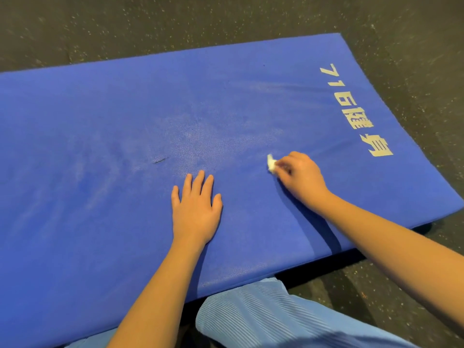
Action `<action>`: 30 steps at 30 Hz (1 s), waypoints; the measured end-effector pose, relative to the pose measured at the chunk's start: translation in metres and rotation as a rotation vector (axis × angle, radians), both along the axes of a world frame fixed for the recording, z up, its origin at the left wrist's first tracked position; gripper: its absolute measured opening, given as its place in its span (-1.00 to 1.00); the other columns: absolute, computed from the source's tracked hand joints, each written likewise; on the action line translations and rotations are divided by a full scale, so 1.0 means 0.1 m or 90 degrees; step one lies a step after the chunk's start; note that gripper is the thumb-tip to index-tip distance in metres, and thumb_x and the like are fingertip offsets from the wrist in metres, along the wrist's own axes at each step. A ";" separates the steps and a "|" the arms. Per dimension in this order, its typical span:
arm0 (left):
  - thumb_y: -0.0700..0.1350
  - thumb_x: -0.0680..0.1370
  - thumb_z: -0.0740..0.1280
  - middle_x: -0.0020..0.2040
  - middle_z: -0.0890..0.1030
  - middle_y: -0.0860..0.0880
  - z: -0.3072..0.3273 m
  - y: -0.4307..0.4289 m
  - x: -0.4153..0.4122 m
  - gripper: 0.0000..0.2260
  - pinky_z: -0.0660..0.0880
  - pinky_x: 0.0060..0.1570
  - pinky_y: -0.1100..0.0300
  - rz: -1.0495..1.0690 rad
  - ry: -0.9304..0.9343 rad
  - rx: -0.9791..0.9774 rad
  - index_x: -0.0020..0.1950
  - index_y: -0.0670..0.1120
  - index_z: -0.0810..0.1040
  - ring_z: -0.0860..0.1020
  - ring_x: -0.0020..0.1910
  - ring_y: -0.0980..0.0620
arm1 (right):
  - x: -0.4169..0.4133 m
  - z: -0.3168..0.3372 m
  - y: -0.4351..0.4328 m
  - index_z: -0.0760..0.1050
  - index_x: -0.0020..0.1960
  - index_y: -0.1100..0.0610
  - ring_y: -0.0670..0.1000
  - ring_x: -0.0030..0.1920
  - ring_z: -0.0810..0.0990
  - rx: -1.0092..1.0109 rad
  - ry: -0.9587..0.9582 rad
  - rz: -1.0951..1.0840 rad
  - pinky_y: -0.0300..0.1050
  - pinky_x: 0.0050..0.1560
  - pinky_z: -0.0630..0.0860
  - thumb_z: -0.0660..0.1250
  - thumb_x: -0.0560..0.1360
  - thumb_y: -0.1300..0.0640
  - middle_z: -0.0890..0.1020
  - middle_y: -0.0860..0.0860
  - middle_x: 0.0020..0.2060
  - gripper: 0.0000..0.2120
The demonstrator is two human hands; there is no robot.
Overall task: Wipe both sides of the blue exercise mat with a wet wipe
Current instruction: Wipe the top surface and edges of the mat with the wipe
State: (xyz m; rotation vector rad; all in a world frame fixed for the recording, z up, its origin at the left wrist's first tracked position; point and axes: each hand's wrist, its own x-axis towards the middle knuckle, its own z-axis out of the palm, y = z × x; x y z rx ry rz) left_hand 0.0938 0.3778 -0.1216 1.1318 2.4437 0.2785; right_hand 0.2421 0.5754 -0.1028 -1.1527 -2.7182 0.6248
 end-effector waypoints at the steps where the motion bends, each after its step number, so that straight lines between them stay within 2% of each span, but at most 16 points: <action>1: 0.07 0.67 0.02 0.60 0.02 0.04 0.01 0.00 0.00 -0.53 -0.18 0.51 -0.07 -0.001 0.001 -0.003 0.58 0.01 0.11 -0.10 0.57 0.00 | -0.04 -0.06 0.03 0.61 -0.18 0.23 0.13 -0.24 0.46 -0.006 0.002 -0.085 -0.09 -0.30 0.27 0.30 0.54 0.14 0.49 0.12 -0.30 -0.79; 2: 0.07 0.67 0.02 0.60 0.02 0.04 0.01 0.00 0.00 -0.53 -0.18 0.51 -0.07 -0.002 0.002 -0.008 0.58 0.01 0.10 -0.10 0.57 0.00 | -0.08 -0.09 -0.01 0.60 -0.18 0.25 0.13 -0.25 0.44 -0.006 0.003 -0.103 -0.11 -0.30 0.25 0.28 0.54 0.15 0.47 0.11 -0.30 -0.78; 3: 0.07 0.67 0.02 0.60 0.01 0.04 0.02 0.00 -0.01 -0.53 -0.18 0.51 -0.07 -0.004 0.003 -0.013 0.58 0.01 0.10 -0.10 0.57 0.00 | -0.12 -0.11 -0.10 0.58 -0.20 0.27 0.13 -0.27 0.42 0.003 0.007 -0.053 -0.12 -0.31 0.25 0.25 0.56 0.13 0.45 0.11 -0.31 -0.74; 6: 0.07 0.67 0.01 0.60 0.00 0.05 0.03 0.00 -0.01 -0.52 -0.18 0.51 -0.07 -0.007 0.003 -0.026 0.59 0.02 0.08 -0.11 0.57 0.01 | -0.10 -0.08 -0.31 0.57 -0.15 0.27 0.14 -0.30 0.41 -0.002 0.013 0.255 -0.08 -0.39 0.34 0.10 0.57 0.05 0.50 0.14 -0.27 -0.63; 7: 0.08 0.67 0.01 0.60 -0.01 0.05 0.03 0.00 -0.01 -0.52 -0.19 0.51 -0.07 -0.009 0.003 -0.028 0.59 0.02 0.07 -0.12 0.57 0.01 | -0.10 -0.07 -0.24 0.58 -0.12 0.24 0.14 -0.31 0.43 0.017 0.005 0.318 -0.08 -0.41 0.37 0.09 0.56 0.03 0.53 0.14 -0.26 -0.62; 8: 0.08 0.67 0.01 0.60 -0.01 0.05 0.04 0.01 -0.01 -0.52 -0.19 0.51 -0.07 -0.011 0.001 -0.029 0.59 0.02 0.07 -0.12 0.57 0.01 | -0.14 -0.07 -0.13 0.60 -0.13 0.22 0.16 -0.34 0.44 0.044 -0.004 0.323 -0.08 -0.43 0.37 0.10 0.55 0.02 0.53 0.14 -0.29 -0.62; 9: 0.08 0.67 0.01 0.60 -0.01 0.05 0.04 0.01 -0.01 -0.52 -0.19 0.51 -0.07 -0.013 -0.003 -0.031 0.59 0.02 0.07 -0.12 0.57 0.00 | -0.20 -0.06 -0.02 0.61 -0.17 0.20 0.17 -0.37 0.43 0.066 -0.007 0.269 -0.08 -0.44 0.36 0.13 0.55 0.02 0.51 0.15 -0.35 -0.64; 12: 0.08 0.66 0.02 0.59 0.07 0.03 0.07 0.03 -0.05 -0.53 -0.15 0.49 -0.06 -0.022 -0.020 -0.037 0.57 0.00 0.15 -0.05 0.57 -0.02 | -0.38 -0.11 0.18 0.57 -0.20 0.21 0.15 -0.35 0.40 0.016 -0.005 -0.031 -0.02 -0.36 0.36 0.26 0.56 0.08 0.46 0.14 -0.39 -0.73; 13: 0.11 0.64 0.01 0.56 0.16 0.00 0.08 0.04 -0.09 -0.51 -0.10 0.49 -0.06 -0.025 -0.026 -0.022 0.53 -0.03 0.23 0.03 0.55 -0.04 | -0.41 -0.13 0.13 0.56 -0.16 0.21 0.13 -0.31 0.43 -0.010 0.006 -0.056 -0.03 -0.32 0.38 0.29 0.55 0.09 0.51 0.11 -0.35 -0.79; 15: 0.15 0.54 -0.02 0.48 0.30 -0.04 0.09 0.12 -0.22 -0.43 0.00 0.47 -0.05 -0.051 -0.026 0.022 0.45 -0.09 0.36 0.17 0.50 -0.06 | -0.45 -0.13 -0.05 0.54 -0.17 0.23 0.13 -0.31 0.46 -0.025 0.047 0.035 -0.06 -0.33 0.35 0.35 0.52 0.11 0.54 0.07 -0.33 -0.81; 17: 0.11 0.59 0.02 0.53 0.21 -0.03 0.04 0.28 -0.39 -0.49 -0.04 0.49 -0.05 -0.086 -0.018 0.010 0.50 -0.06 0.30 0.10 0.53 -0.05 | -0.41 -0.11 -0.17 0.53 -0.23 0.24 0.13 -0.36 0.44 -0.020 0.042 0.197 -0.08 -0.39 0.33 0.40 0.48 0.13 0.52 0.11 -0.36 -0.80; 19: 0.07 0.66 0.06 0.59 0.06 0.02 -0.06 0.43 -0.52 -0.53 -0.09 0.50 -0.05 -0.092 -0.011 -0.031 0.56 0.01 0.17 -0.03 0.56 -0.01 | -0.40 -0.07 -0.04 0.55 -0.26 0.24 0.13 -0.38 0.43 -0.015 -0.001 0.274 -0.09 -0.44 0.32 0.40 0.46 0.11 0.51 0.12 -0.37 -0.78; 22: 0.09 0.67 -0.01 0.60 0.02 0.04 -0.17 0.50 -0.49 -0.53 -0.11 0.50 -0.07 -0.080 0.019 -0.048 0.58 0.04 0.10 -0.07 0.57 -0.02 | -0.48 -0.11 0.28 0.57 -0.22 0.24 0.16 -0.28 0.47 0.013 -0.028 0.132 -0.01 -0.37 0.40 0.34 0.53 0.03 0.52 0.15 -0.30 -0.71; 25: 0.17 0.54 -0.26 0.60 0.04 0.04 -0.20 0.46 -0.40 -0.37 -0.12 0.50 -0.09 -0.070 0.035 -0.035 0.58 0.03 0.11 -0.05 0.57 -0.02 | -0.53 -0.20 0.40 0.57 -0.18 0.27 0.16 -0.23 0.45 0.006 -0.060 -0.009 0.03 -0.29 0.42 0.29 0.57 0.08 0.49 0.16 -0.24 -0.72; 27: 0.19 0.47 -0.29 0.58 0.11 0.02 -0.21 0.48 -0.41 -0.29 -0.07 0.48 -0.11 -0.068 0.043 -0.026 0.56 0.02 0.18 0.01 0.56 -0.04 | -0.55 -0.26 0.26 0.51 -0.25 0.31 0.18 -0.29 0.43 0.026 -0.028 0.035 -0.03 -0.36 0.32 0.31 0.54 0.18 0.45 0.19 -0.29 -0.75; 30: 0.16 0.49 -0.22 0.55 0.21 -0.01 -0.22 0.51 -0.43 -0.32 0.03 0.44 -0.15 -0.073 0.057 -0.027 0.52 -0.01 0.28 0.11 0.54 -0.09 | -0.48 -0.28 0.04 0.51 -0.17 0.31 0.13 -0.30 0.40 0.020 0.014 0.264 -0.08 -0.42 0.29 0.35 0.47 0.29 0.47 0.19 -0.27 -0.92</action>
